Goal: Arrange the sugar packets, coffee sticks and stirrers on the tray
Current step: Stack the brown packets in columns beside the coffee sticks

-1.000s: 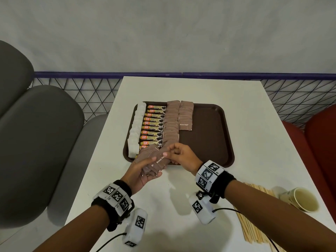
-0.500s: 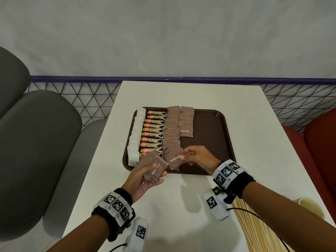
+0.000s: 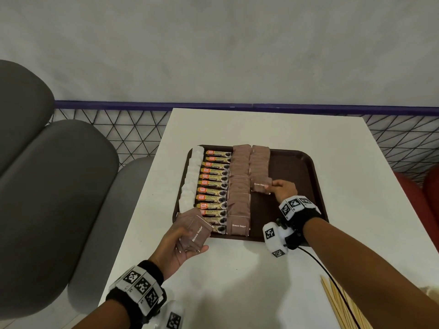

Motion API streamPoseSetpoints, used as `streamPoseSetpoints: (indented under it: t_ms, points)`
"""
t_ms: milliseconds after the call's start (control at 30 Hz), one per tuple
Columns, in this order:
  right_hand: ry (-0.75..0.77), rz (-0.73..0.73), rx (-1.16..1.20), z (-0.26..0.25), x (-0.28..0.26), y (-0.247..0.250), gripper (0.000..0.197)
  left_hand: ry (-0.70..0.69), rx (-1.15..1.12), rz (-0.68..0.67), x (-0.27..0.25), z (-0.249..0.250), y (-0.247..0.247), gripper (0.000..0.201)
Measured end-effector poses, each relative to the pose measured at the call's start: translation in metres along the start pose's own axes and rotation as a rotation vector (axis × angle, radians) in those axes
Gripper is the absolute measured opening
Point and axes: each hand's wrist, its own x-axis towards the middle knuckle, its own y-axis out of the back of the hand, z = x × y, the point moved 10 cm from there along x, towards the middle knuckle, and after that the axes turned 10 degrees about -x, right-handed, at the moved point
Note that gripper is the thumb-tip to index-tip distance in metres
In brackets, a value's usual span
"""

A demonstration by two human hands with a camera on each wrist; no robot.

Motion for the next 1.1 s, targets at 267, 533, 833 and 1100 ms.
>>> streamPoseSetpoints:
  t_ms: [267,533,833,1100]
  points:
    - [-0.048,0.052,-0.22,0.0,0.008,-0.007,0.011,-0.004,-0.02,0.079,0.0,0.004,0.015,0.051]
    - [-0.035,0.108,-0.297,0.001,0.007,-0.006,0.011,-0.014,0.017,0.071,-0.003,0.005,0.01,0.043]
    - [0.303,0.266,-0.3,-0.035,-0.035,0.003,0.032,-0.015,0.03,0.02,0.001,0.0,-0.006,0.055]
    - [0.48,-0.429,0.003,-0.058,-0.109,-0.063,0.024,-0.056,0.112,-0.006,0.002,-0.002,-0.025,0.05]
